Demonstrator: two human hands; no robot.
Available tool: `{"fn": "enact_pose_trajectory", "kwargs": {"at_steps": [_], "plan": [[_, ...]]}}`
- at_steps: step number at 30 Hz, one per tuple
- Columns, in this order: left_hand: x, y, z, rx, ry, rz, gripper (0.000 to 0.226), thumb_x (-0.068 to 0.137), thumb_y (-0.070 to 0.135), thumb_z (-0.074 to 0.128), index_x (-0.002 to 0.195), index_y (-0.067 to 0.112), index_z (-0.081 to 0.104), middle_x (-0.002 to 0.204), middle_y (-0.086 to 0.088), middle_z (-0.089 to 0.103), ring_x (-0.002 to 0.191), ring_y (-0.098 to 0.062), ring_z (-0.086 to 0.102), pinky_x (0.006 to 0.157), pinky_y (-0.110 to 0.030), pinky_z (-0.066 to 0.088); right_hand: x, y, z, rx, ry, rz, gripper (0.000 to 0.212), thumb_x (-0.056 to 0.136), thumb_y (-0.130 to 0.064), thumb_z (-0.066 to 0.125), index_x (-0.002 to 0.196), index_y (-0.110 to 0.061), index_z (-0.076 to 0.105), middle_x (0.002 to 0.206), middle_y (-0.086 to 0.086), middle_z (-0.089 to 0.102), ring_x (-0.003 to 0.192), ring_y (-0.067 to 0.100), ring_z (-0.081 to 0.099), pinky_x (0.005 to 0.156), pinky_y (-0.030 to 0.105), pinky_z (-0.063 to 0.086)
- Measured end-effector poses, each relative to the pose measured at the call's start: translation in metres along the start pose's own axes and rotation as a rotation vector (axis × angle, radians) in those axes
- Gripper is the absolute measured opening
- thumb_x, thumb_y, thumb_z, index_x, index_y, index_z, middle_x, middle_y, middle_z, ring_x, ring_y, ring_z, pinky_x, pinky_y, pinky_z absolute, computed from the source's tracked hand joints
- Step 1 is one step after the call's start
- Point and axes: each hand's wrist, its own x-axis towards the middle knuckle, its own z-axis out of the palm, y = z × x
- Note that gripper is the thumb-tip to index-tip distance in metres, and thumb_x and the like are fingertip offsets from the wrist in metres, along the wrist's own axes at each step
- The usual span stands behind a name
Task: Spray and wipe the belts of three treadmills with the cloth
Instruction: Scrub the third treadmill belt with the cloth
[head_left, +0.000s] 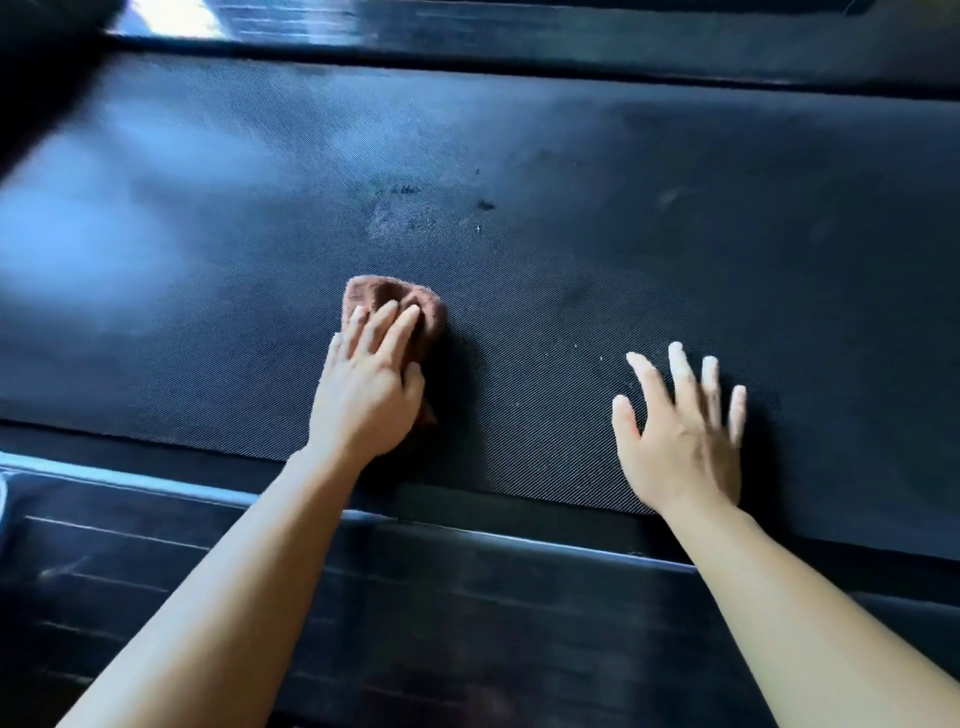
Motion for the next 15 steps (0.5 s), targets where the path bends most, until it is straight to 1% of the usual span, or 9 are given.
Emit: {"fn": "enact_pose_trajectory", "kwargs": {"at_steps": [2,4,7,9,12,15], "plan": [[0.030,0.006,0.001,-0.003,0.022,-0.068,0.068,0.088,0.037,0.040,0.155,0.026,0.031,0.163,-0.001,0.027,0.152,-0.029,0.015,0.124,-0.045,0.012,-0.001,0.004,0.002,-0.020,-0.016,0.009,0.060,0.092,-0.056,0.025,0.149,-0.038,0.034,0.163,0.004,0.021,0.150,0.034,0.013,0.119,0.061,0.007],[0.062,0.019,0.005,0.004,0.030,-0.087,0.069,0.088,0.038,0.041,0.155,0.026,0.030,0.163,-0.002,0.026,0.153,-0.030,0.014,0.125,-0.043,0.010,0.001,0.002,0.003,-0.009,-0.003,0.019,0.062,0.092,-0.056,0.025,0.150,-0.038,0.033,0.163,0.004,0.020,0.150,0.034,0.012,0.119,0.060,0.007],[0.098,0.056,0.011,0.010,0.009,-0.049,0.067,0.091,0.037,0.042,0.156,0.028,0.028,0.164,-0.001,0.025,0.153,-0.030,0.013,0.124,-0.043,0.010,0.003,0.000,0.004,-0.001,-0.007,0.032,0.063,0.090,-0.057,0.024,0.151,-0.039,0.030,0.164,0.002,0.018,0.151,0.032,0.011,0.120,0.059,0.005],[0.109,0.089,0.018,-0.013,-0.009,-0.001,0.065,0.093,0.035,0.042,0.156,0.030,0.027,0.165,0.002,0.022,0.153,-0.027,0.010,0.124,-0.044,0.009,0.003,0.001,0.005,-0.002,0.003,0.037,0.064,0.090,-0.056,0.023,0.151,-0.038,0.029,0.164,0.002,0.018,0.151,0.032,0.011,0.120,0.059,0.006],[0.093,0.129,0.030,-0.019,-0.018,0.119,0.065,0.093,0.032,0.046,0.156,0.031,0.027,0.164,0.005,0.022,0.154,-0.023,0.009,0.124,-0.043,0.010,0.005,0.001,0.006,-0.007,-0.013,0.046,0.065,0.089,-0.056,0.020,0.151,-0.038,0.027,0.164,0.000,0.016,0.151,0.031,0.009,0.120,0.058,0.006],[0.041,0.141,0.040,-0.017,-0.036,0.216,0.065,0.092,0.034,0.042,0.155,0.031,0.028,0.164,0.005,0.025,0.153,-0.023,0.013,0.124,-0.044,0.013,0.006,0.001,0.007,-0.016,-0.014,0.049,0.066,0.089,-0.056,0.019,0.152,-0.038,0.027,0.165,-0.001,0.015,0.151,0.030,0.008,0.120,0.058,0.006]]}}
